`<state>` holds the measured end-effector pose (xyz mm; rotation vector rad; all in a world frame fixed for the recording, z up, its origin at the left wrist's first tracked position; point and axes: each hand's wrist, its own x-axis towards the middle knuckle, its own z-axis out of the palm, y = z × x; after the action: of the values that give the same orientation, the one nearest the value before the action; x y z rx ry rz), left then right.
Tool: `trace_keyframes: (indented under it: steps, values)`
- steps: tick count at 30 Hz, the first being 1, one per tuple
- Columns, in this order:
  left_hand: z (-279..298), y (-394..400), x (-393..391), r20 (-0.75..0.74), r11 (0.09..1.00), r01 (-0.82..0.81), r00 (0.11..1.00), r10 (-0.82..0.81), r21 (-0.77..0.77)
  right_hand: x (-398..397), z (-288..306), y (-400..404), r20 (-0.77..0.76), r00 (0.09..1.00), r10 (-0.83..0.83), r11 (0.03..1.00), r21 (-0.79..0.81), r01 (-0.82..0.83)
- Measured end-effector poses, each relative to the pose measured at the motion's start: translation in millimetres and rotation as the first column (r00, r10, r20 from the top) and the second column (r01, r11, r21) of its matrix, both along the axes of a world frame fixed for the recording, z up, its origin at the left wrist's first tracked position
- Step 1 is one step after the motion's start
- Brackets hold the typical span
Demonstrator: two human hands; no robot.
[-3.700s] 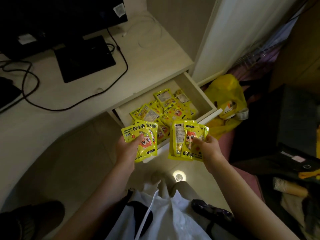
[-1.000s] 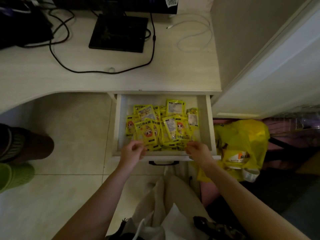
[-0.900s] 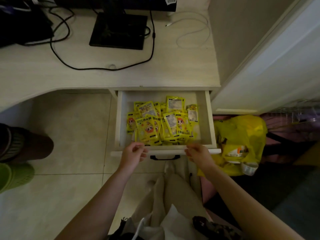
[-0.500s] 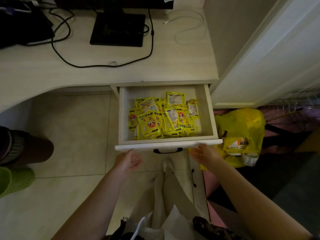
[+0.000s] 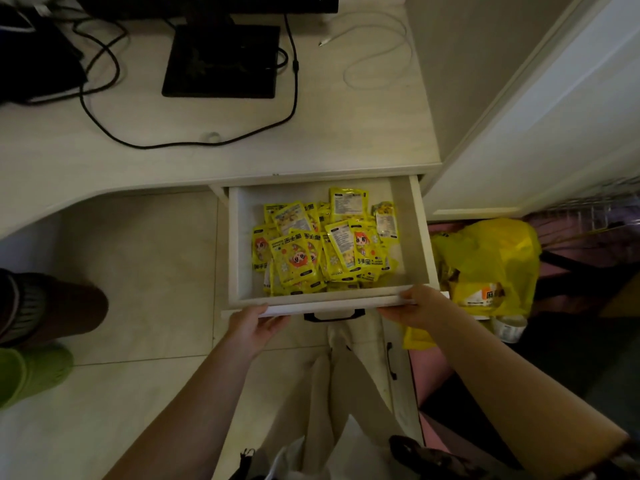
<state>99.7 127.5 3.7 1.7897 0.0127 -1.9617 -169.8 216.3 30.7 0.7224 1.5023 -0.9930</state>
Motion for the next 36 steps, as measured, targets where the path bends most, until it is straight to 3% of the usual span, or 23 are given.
trace_keyframes:
  steps: [15,29,36]
  values:
    - [2.1,-57.1,-23.0,0.020,0.998,0.001,1.000,0.000,-0.064,-27.6,6.4,-54.8,0.003,0.999,0.038,0.999,-0.009,-0.038]
    - [-2.4,-122.6,-55.1,0.033,0.992,-0.025,0.999,0.029,-0.123,-56.6,-2.7,-118.1,-0.083,0.966,0.244,0.965,-0.084,-0.250]
    - [-2.6,-159.5,-69.6,0.018,0.989,-0.030,0.999,0.033,-0.144,-73.6,-9.9,-151.8,-0.090,0.969,0.230,0.962,-0.130,-0.241]
